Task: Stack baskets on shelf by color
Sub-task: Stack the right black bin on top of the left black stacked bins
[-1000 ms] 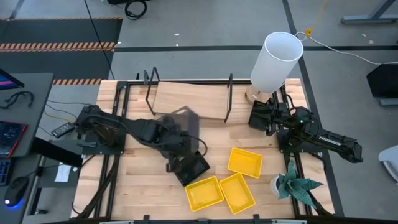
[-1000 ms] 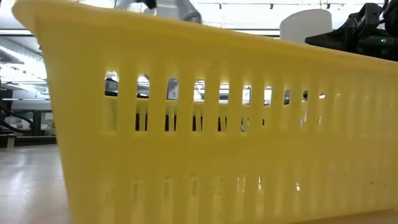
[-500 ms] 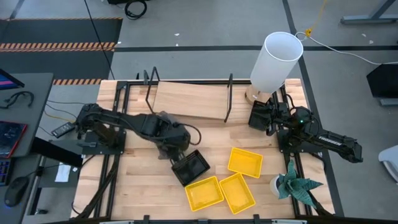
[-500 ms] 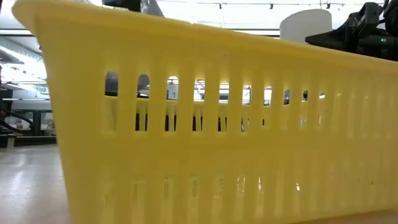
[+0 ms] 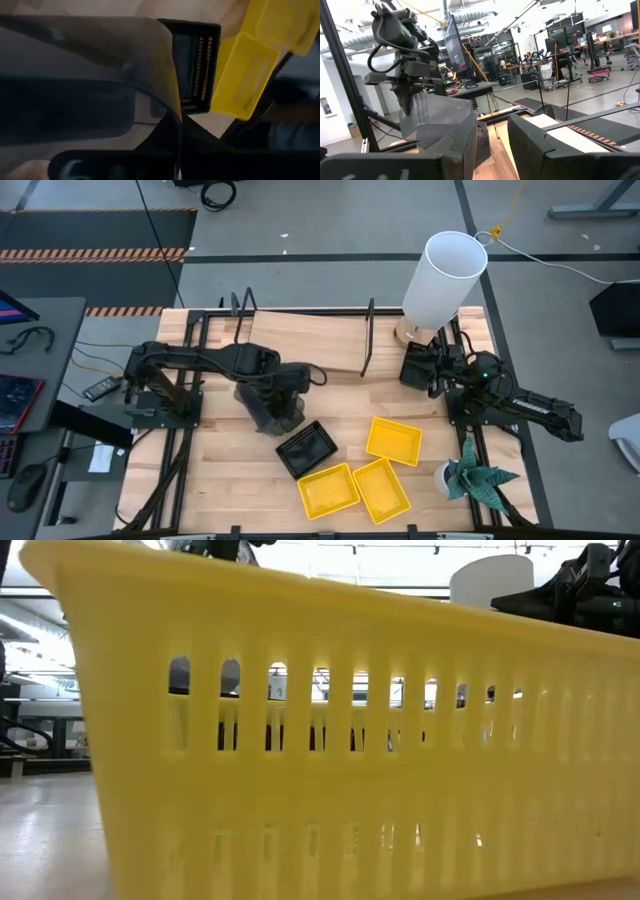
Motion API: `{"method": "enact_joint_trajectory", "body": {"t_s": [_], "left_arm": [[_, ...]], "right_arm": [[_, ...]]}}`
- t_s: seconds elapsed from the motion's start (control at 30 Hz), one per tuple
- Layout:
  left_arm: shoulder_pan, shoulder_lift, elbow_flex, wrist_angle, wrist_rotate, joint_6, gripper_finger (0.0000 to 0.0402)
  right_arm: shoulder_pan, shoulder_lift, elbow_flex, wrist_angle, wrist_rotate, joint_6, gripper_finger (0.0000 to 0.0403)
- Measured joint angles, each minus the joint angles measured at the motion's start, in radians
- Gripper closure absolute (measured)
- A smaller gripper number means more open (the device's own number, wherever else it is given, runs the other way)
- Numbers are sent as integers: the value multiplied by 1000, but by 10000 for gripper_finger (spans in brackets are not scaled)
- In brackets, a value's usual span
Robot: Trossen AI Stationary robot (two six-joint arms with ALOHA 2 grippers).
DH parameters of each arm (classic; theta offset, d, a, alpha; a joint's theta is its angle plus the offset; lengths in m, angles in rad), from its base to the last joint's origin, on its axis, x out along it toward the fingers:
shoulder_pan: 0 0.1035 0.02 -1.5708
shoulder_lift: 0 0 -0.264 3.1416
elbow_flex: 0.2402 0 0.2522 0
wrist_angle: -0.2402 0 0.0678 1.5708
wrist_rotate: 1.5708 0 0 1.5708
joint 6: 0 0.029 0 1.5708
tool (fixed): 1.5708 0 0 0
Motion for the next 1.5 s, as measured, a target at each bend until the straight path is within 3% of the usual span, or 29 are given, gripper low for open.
{"method": "enact_joint_trajectory", "body": {"t_s": [0.2,0.4,0.63,0.7,0.93,1.17,1.5], "left_arm": [[-112,0,0,-125,46,200,398],[-286,0,0,-261,0,332,398],[-484,0,0,-262,-417,435,399],[-538,0,0,-260,-464,539,399],[-677,-1,0,-260,-496,802,400],[-762,-2,0,-260,-540,827,400],[-900,29,0,-249,-486,816,401]], "right_arm": [[0,0,0,0,0,0,288],[0,0,0,0,0,0,288],[0,0,0,0,0,0,288],[0,0,0,0,0,0,288],[0,0,0,0,0,0,288],[0,0,0,0,0,0,288],[0,0,0,0,0,0,288]]}}
